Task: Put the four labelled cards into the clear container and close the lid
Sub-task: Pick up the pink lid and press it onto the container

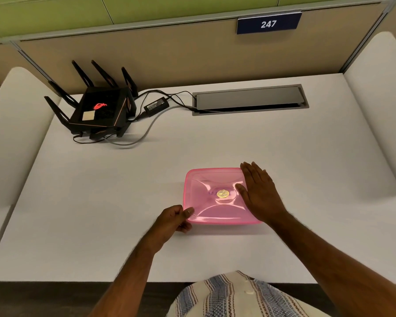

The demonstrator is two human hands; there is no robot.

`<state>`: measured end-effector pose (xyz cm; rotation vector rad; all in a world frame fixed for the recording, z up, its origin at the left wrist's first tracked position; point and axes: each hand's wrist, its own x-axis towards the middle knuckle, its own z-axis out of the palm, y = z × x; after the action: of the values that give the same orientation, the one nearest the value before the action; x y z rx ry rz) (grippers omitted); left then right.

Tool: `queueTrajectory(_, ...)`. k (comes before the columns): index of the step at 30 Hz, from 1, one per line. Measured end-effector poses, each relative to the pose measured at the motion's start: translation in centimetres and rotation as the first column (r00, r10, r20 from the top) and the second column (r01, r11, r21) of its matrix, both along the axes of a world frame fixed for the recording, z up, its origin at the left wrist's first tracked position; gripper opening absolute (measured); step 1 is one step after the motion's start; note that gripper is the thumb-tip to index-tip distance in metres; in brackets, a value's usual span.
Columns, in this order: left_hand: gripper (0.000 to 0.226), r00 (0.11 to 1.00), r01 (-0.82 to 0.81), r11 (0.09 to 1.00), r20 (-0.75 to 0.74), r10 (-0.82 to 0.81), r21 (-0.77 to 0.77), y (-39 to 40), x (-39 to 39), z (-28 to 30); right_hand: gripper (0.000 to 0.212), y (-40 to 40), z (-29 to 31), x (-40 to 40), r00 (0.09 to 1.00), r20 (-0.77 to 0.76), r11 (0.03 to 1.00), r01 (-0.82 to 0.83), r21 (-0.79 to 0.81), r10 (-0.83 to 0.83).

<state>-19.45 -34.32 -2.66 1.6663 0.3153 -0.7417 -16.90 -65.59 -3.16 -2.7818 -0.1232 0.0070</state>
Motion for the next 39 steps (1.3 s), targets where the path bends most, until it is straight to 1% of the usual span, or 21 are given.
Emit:
queueTrajectory(5,0.08,1.0,0.007,1.0,0.008,-0.007,-0.023,0.2,0.1,-0.2,0.063,0.0,0.0,0.0,1.0,0.0,1.0,-0.004,-0.004,0.004)
queueTrajectory(10,0.071,1.0,0.004,0.999,0.013,-0.004,-0.035,0.3,0.3,-0.5,0.064,0.1,-0.1,0.0,1.0,-0.005,1.0,-0.004,-0.011,0.004)
queueTrajectory(18,0.068,0.998,-0.031,0.999,0.044,0.032,-0.025,0.2,0.0,-1.1,0.063,0.1,0.1,0.0,1.0,0.007,1.0,0.0,-0.003,0.0)
queueTrajectory(26,0.049,0.995,-0.046,0.998,0.092,0.049,-0.037,0.0,-0.5,-1.0,0.064,0.1,-0.3,0.0,1.0,0.021,1.0,0.01,0.023,-0.01)
queueTrajectory(29,0.048,0.995,-0.007,0.999,0.095,0.01,-0.033,0.2,-0.4,-1.0,0.064,0.0,-0.4,0.1,1.0,0.018,1.0,0.002,0.026,-0.002)
queueTrajectory(32,0.052,0.994,0.089,0.996,0.067,-0.088,-0.016,0.7,0.6,-0.9,0.065,0.0,-0.4,0.1,1.0,0.015,1.0,-0.006,0.028,0.005)
queueTrajectory(34,0.055,0.983,0.16,0.986,0.079,-0.164,0.049,1.0,1.7,-0.6,0.065,-0.1,-0.4,0.1,1.0,0.018,0.999,-0.005,0.032,0.004)
queueTrajectory(35,0.058,0.98,0.159,0.983,0.102,-0.169,0.094,0.9,2.3,-0.5,0.066,-0.1,-0.4,0.1,1.0,0.02,0.999,-0.005,0.033,0.005)
queueTrajectory(37,0.06,0.98,0.065,0.982,0.174,-0.096,0.176,0.6,3.7,-0.3,0.066,0.0,-0.4,0.1,1.0,0.025,0.999,-0.006,0.033,0.006)
queueTrajectory(39,0.047,0.972,-0.082,0.978,0.233,0.036,0.191,-0.2,5.3,-0.2,0.065,0.0,-0.4,0.1,1.0,0.031,0.999,-0.006,0.033,0.005)
